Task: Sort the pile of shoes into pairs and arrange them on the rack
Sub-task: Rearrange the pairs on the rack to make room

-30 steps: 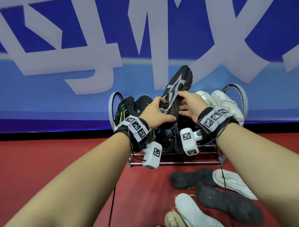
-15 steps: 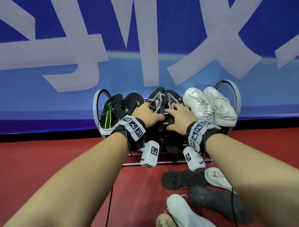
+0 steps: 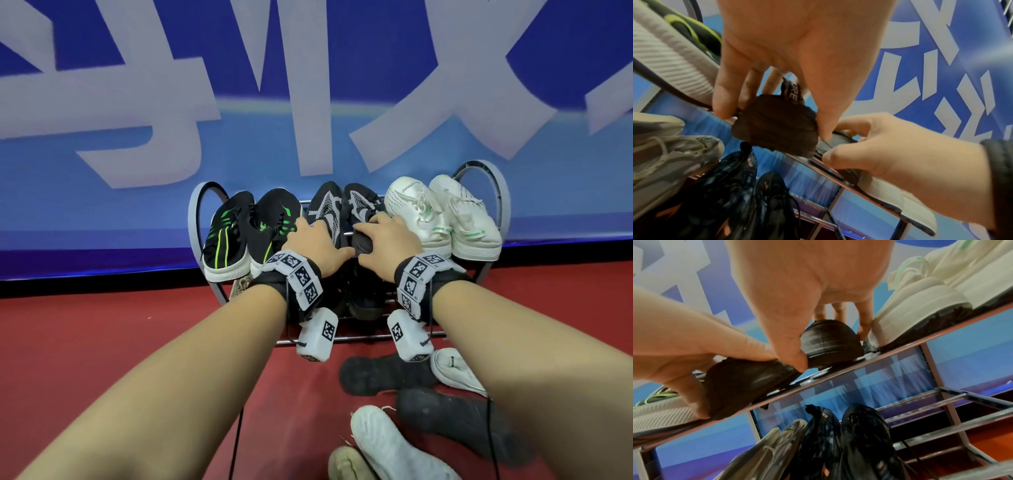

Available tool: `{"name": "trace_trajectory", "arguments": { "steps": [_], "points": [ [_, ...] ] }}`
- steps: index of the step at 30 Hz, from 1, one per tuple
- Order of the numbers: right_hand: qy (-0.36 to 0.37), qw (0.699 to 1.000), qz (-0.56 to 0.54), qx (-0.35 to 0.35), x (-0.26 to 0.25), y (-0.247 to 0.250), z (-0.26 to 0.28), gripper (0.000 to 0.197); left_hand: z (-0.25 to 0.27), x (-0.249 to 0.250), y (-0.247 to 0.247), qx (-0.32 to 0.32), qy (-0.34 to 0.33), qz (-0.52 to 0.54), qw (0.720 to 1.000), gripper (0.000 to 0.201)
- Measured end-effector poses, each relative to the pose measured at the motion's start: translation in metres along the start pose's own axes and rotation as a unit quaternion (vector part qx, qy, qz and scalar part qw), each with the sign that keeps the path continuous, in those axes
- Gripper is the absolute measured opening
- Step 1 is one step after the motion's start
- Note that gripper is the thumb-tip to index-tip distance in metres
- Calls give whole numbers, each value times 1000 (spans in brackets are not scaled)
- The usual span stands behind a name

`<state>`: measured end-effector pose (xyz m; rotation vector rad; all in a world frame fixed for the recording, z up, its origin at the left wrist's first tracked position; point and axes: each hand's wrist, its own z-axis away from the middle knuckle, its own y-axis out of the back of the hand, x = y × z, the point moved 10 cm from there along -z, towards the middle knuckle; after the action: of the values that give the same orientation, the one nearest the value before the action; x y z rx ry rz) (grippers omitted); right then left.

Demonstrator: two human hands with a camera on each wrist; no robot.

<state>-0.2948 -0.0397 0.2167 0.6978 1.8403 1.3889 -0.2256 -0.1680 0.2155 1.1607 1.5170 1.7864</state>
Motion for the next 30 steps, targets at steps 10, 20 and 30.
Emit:
{"name": "trace_trajectory", "arguments": {
  "steps": [10, 20, 30],
  "points": [
    [-31, 997, -52, 43, 3, 18, 5, 44, 4, 7, -1, 1, -41, -18, 999, 57],
    [-62, 987, -122, 82, 16, 36, 14, 43, -14, 9, 0, 3, -40, 32, 999, 42],
    [-72, 984, -138, 84, 17, 35, 13, 40, -22, 8, -1, -3, -41, 44, 998, 35]
  ]
}}
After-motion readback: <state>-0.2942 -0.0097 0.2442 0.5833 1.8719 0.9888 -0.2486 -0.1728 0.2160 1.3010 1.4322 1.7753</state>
